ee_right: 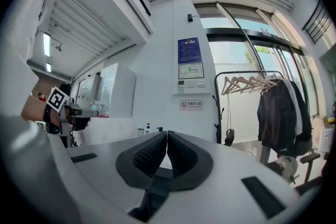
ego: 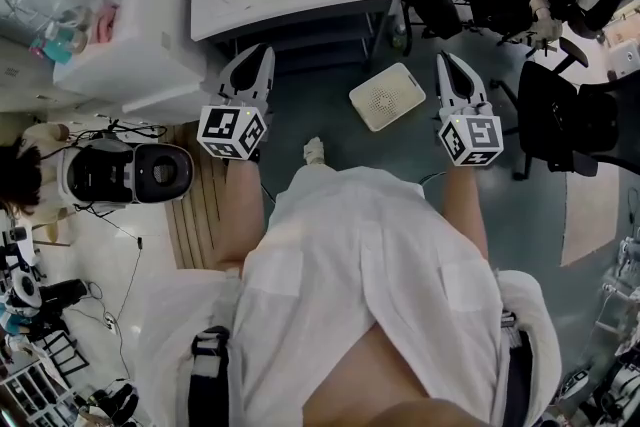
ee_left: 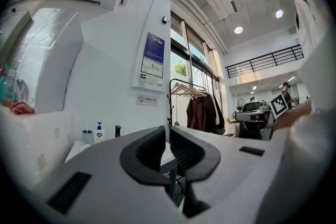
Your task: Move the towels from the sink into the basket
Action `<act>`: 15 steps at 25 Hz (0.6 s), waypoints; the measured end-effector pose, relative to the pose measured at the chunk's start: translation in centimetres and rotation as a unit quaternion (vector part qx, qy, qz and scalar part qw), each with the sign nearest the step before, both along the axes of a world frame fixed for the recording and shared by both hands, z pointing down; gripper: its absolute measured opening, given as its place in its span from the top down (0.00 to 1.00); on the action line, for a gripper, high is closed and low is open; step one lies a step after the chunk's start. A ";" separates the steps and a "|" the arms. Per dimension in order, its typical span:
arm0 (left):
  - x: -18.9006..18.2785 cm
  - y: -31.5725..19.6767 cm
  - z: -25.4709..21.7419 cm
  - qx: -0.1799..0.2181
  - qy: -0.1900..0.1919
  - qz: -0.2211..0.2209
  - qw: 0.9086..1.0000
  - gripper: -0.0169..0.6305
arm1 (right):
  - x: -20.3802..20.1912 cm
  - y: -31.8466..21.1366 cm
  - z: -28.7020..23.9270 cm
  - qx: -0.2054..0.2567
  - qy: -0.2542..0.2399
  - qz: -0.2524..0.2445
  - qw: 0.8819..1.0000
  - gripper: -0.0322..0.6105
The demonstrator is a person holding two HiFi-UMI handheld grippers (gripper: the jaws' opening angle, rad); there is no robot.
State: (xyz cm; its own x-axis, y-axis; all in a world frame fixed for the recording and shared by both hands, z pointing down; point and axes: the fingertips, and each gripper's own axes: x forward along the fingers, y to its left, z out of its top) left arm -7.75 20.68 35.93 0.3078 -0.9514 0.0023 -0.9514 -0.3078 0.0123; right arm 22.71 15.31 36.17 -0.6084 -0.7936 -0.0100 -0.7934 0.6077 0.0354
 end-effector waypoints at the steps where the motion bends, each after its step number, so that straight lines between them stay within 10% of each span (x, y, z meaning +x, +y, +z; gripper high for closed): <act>1: 0.0 -0.2 0.1 0.000 0.001 -0.002 1.000 0.92 | -0.1 -0.2 0.2 -0.001 0.002 -0.002 1.000 0.91; 15: -4.2 -10.3 1.4 0.002 0.018 -0.001 1.000 0.92 | -5.5 -9.3 2.0 -0.003 0.029 -0.021 0.999 0.90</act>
State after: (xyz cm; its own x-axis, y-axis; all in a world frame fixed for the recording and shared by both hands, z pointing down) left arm -11.92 10.40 37.29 0.3053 -0.9522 -0.0120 -0.9510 -0.3056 0.0463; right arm 17.22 6.02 38.20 -0.6411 -0.7668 0.0318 -0.7633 0.6414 0.0772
